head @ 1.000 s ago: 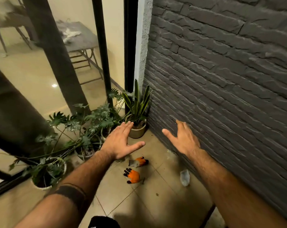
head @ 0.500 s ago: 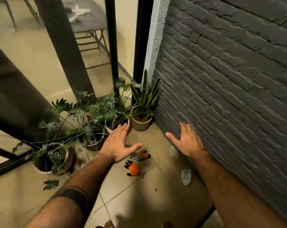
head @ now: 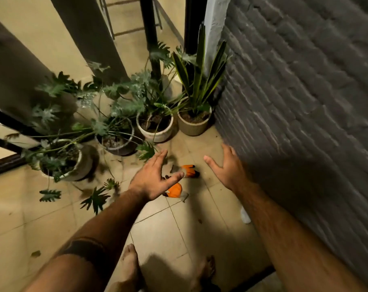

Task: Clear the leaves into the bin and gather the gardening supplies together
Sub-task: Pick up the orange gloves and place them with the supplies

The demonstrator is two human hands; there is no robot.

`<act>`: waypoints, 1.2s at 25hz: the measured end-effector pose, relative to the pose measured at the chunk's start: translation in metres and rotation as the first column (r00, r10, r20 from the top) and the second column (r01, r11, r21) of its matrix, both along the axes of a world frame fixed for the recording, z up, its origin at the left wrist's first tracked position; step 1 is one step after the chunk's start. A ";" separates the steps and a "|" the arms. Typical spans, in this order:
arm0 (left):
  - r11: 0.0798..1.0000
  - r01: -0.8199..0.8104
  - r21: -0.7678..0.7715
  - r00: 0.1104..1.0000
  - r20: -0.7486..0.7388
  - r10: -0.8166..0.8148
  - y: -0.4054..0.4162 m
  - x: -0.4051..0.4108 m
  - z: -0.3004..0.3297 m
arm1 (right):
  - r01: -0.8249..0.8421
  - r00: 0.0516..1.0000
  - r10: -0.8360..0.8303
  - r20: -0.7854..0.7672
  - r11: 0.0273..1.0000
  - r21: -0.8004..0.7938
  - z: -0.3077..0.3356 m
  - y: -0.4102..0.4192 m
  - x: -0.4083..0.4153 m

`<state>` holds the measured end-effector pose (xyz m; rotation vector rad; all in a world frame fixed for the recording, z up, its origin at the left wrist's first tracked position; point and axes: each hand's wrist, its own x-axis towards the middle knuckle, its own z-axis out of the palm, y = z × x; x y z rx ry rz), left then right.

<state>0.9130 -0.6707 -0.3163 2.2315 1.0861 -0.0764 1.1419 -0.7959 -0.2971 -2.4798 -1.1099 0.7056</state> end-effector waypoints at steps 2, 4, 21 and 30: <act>0.999 -0.021 -0.046 1.000 0.006 0.021 0.005 0.009 -0.056 | 0.004 1.000 -0.004 -0.004 1.000 0.004 -0.051 0.008 0.001; 0.995 -0.042 -0.095 0.999 0.006 0.043 0.009 0.012 -0.133 | -0.003 1.000 0.003 0.019 1.000 -0.028 -0.122 0.016 0.000; 0.940 -0.254 -0.229 0.959 -0.188 0.213 0.043 0.029 -0.647 | 0.197 0.971 -0.215 -0.103 0.968 -0.156 -0.632 0.081 -0.001; 0.940 -0.328 0.095 0.866 -0.367 0.339 0.059 0.043 -0.679 | 0.837 0.021 -0.616 -0.787 0.441 -0.323 -0.680 0.116 0.008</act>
